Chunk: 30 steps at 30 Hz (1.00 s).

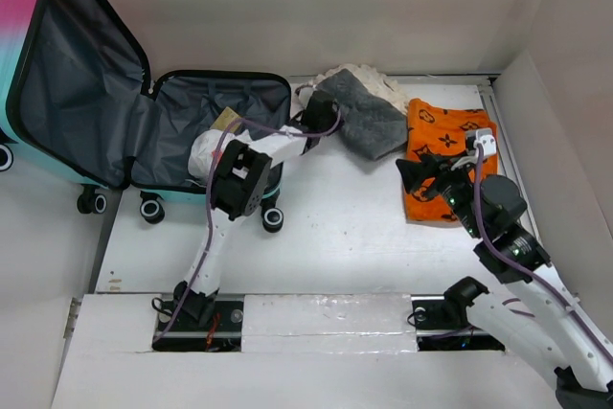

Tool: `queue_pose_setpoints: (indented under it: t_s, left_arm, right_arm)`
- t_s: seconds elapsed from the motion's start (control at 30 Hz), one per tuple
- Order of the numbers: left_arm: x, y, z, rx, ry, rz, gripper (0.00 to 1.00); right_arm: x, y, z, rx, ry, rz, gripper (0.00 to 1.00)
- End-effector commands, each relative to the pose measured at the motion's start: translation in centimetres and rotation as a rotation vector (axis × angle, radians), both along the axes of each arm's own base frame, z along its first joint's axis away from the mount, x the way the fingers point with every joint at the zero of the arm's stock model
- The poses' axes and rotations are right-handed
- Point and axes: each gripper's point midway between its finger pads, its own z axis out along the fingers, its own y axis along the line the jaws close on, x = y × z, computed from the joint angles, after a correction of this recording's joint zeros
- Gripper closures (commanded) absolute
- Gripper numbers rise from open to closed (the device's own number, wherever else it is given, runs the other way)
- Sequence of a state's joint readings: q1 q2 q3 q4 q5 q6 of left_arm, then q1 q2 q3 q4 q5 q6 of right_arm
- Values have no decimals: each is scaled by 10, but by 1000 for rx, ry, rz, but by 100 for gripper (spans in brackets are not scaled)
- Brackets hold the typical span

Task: Pack the luggage

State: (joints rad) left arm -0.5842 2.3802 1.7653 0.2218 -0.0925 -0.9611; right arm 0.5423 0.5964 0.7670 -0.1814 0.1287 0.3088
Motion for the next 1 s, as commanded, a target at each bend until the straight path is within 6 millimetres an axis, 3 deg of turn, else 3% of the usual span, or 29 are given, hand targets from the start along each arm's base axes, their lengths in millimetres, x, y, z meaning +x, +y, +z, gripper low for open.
queue_pose_setpoints:
  t_s: [0.0,0.1,0.13,0.17,0.2,0.23,0.27,0.4,0.43,0.47,0.5,0.57,0.6,0.63,0.67,0.7,0.73,0.77,0.8,0.83,0.87,0.9,0.93,0.97]
  left_arm:
    - [33,-5,191,-37,-370,-62,100]
    - [46,11,229,-63,-409,-144,100]
    - [48,14,267,-112,-468,-170,100]
    - [58,29,262,-106,-438,-179,100]
    - [58,32,274,-122,-447,-211,100]
    - [57,40,300,-130,-501,-230,100]
    - [57,47,305,-137,-506,-246,100]
    - [45,106,344,-41,-565,-253,100]
    - [40,116,344,-16,-560,-259,100]
    - [39,126,325,8,-515,-266,100]
    - [28,140,339,23,-534,-261,100]
    - [26,173,325,46,-503,-223,100]
    - [23,186,278,62,-402,-199,100]
    - [15,209,301,59,-466,-143,100]
    - [9,220,293,53,-466,-121,100]
    - [2,235,255,49,-393,-94,100]
    - [-3,249,251,43,-387,-65,100]
    - [-10,280,268,40,-430,-8,100]
    - [-15,297,263,27,-414,32,100]
    - [-24,311,237,31,-356,60,100]
    - [-33,339,248,36,-387,127,100]
    - [-40,349,244,40,-389,148,100]
    - [-51,356,219,32,-345,169,100]
    - [-56,364,218,36,-352,187,100]
  right_arm:
    - [-3,-1,30,23,-67,13,30]
    - [-2,1,33,23,-68,22,30]
    - [-2,0,33,15,-72,22,30]
    - [0,1,30,10,-64,22,30]
    - [-2,3,35,14,-73,34,30]
    - [-2,4,35,14,-73,43,30]
    - [-1,5,32,10,-65,43,30]
    - [-2,9,35,15,-75,64,30]
    - [-5,12,39,18,-83,87,30]
    - [-6,14,39,18,-84,100,30]
    - [-6,14,39,18,-84,100,30]
    - [-9,18,42,22,-93,125,30]
    - [-9,18,42,22,-93,126,30]
    - [-12,18,44,25,-101,138,30]
    - [-13,20,44,25,-101,151,30]
    - [-15,22,44,25,-102,162,30]
    - [-14,22,39,20,-92,162,30]
    - [-15,23,39,20,-92,172,30]
    - [-15,23,39,20,-92,172,30]
    - [-15,25,34,15,-83,181,30]
    - [-15,25,34,15,-83,181,30]
    - [-16,26,34,15,-83,190,30]
    - [-17,28,36,18,-92,199,30]
    - [-15,29,34,15,-83,199,30]
